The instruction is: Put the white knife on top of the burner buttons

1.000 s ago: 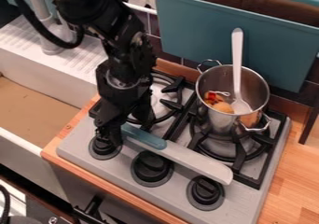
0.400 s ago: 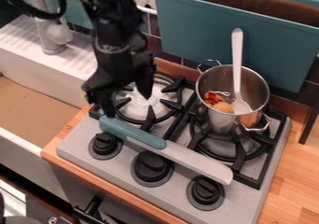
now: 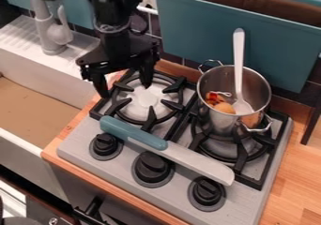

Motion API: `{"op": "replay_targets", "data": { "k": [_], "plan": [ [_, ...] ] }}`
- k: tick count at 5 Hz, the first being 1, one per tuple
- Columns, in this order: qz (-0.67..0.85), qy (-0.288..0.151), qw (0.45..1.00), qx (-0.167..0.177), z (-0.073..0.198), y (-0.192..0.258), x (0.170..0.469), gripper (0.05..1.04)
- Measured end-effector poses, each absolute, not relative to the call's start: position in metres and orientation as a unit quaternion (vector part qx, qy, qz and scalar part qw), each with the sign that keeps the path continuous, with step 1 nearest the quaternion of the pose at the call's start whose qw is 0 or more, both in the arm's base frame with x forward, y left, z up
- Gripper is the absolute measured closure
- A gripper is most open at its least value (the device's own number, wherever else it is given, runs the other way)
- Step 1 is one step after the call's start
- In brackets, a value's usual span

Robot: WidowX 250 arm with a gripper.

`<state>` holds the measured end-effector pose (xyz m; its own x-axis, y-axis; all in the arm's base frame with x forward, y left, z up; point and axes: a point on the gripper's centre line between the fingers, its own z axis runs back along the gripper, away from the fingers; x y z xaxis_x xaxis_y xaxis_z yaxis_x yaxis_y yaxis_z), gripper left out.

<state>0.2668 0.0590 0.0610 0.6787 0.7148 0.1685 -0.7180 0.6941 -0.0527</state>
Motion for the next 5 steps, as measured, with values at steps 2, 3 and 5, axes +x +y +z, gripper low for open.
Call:
{"op": "replay_targets", "data": {
  "k": [2,3,5],
  "plan": [
    [0.291,-0.073,0.954,0.0,0.078,0.052,0.275,0.086],
    [0.266,-0.085,0.96,-0.012,0.095,0.048,0.277,0.086],
    [0.241,-0.066,0.968,-0.022,0.108,0.049,0.271,0.086]
  ]
}}
